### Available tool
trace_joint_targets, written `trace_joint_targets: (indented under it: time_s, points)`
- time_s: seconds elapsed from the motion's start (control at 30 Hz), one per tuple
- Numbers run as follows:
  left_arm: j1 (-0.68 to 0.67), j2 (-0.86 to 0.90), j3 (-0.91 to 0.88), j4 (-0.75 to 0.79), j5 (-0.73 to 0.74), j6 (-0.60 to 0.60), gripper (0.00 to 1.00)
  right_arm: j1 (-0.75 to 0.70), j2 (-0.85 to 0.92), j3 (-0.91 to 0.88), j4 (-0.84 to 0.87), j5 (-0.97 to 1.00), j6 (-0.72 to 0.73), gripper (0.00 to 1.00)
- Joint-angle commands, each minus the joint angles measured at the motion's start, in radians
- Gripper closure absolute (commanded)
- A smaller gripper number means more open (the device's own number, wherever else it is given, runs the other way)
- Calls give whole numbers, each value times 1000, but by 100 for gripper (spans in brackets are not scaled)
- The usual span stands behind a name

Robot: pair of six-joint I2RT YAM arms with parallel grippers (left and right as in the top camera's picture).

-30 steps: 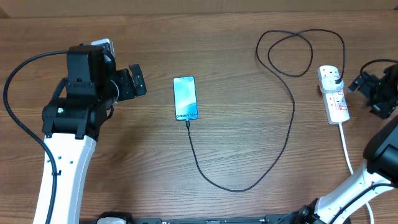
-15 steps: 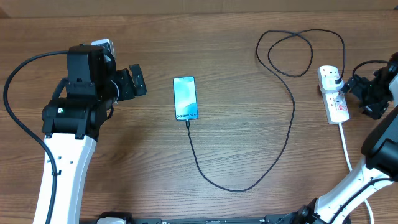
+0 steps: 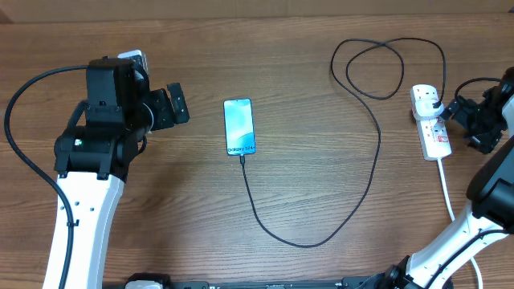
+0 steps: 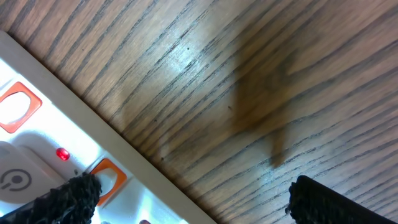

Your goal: Plug charger to phone and switch on socket

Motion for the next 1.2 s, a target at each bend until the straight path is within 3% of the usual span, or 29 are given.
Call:
trace_joint_targets:
  time_s: [0.0, 0.43, 0.73, 0.9, 1.17]
  points:
    - [-1, 3, 5, 2, -18, -14, 0, 17, 11, -4, -16, -20, -26, 0]
    - [-1, 3, 5, 2, -18, -13, 0, -45, -246, 27, -70, -5, 8, 0]
    - [-1, 3, 5, 2, -18, -14, 0, -41, -494, 26, -211, -6, 50, 0]
    - [-1, 3, 5, 2, -18, -14, 0, 8, -668, -20, -286, -27, 58, 0]
    - [-1, 3, 5, 2, -18, -14, 0, 202, -990, -192, -269, -48, 170, 0]
